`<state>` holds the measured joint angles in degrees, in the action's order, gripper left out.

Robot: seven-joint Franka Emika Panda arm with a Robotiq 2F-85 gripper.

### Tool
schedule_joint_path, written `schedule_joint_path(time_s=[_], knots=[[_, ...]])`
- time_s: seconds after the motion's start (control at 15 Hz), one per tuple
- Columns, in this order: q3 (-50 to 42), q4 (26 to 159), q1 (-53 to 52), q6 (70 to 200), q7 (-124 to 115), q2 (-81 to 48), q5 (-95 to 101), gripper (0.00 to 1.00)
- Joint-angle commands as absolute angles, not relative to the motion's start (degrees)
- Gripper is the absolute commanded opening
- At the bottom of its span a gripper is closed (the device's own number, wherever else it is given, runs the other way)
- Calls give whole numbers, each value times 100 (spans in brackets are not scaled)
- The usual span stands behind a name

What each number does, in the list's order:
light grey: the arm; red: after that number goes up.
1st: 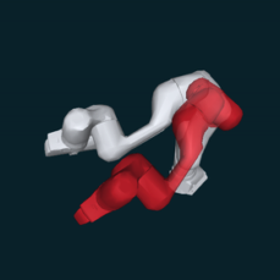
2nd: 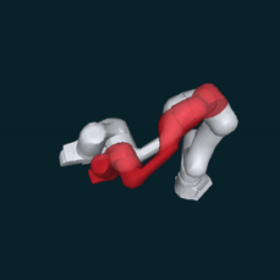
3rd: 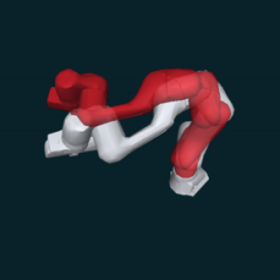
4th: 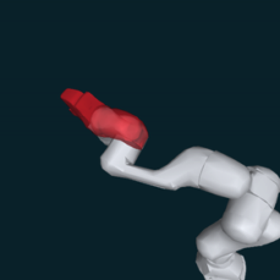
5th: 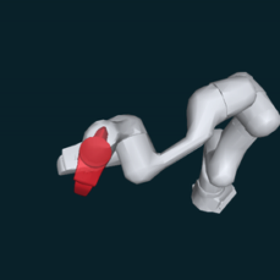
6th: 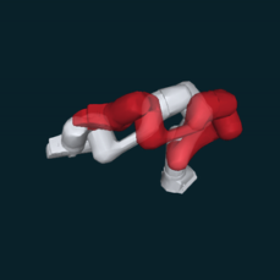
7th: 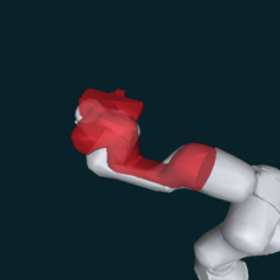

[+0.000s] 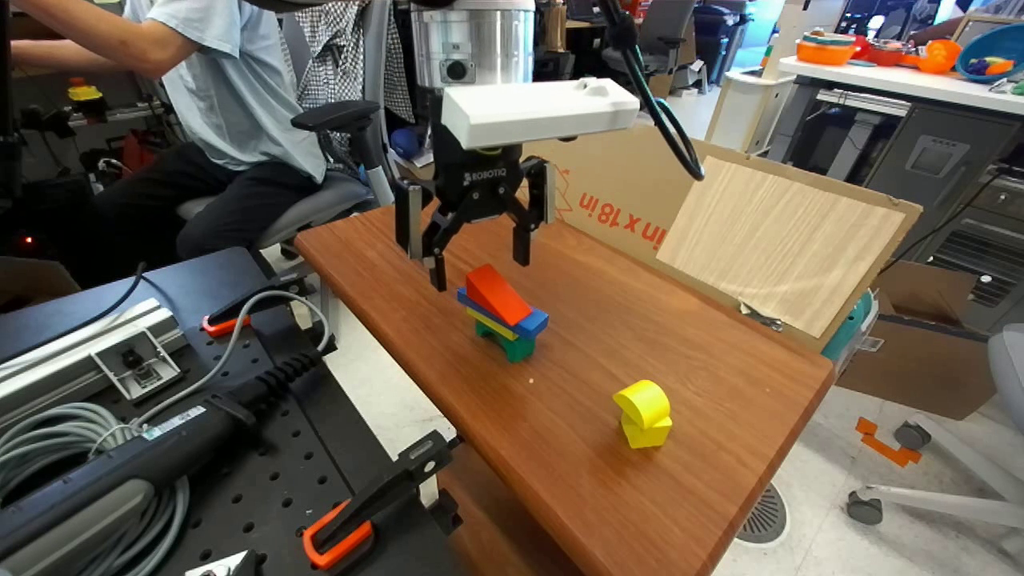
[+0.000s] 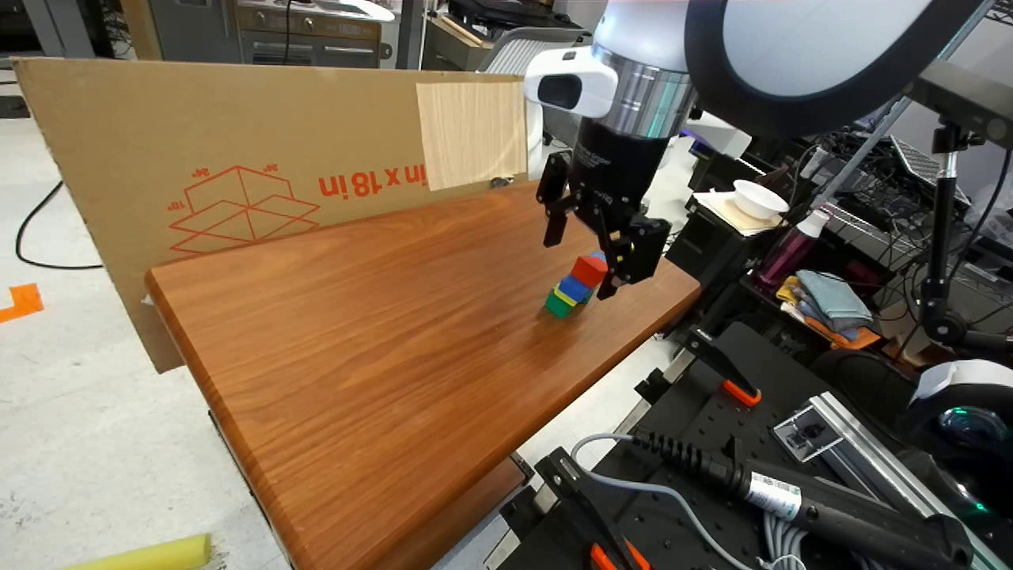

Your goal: Take the orange block and put it on the table

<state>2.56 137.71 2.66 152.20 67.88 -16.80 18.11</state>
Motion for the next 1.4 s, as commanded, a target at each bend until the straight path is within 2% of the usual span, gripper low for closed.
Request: schedule_joint_path(time_s=[0.0, 0.87, 0.93, 1.33], knots=[[189, 13915, 352, 14976, 7285, -1367, 2050, 100], [-33, 14059, 274, 14914, 8066, -1457, 2711, 100], [-37, 14063, 253, 14950, 8003, -1459, 2718, 80], [-55, 14039, 188, 15020, 7876, -1472, 2774, 35]])
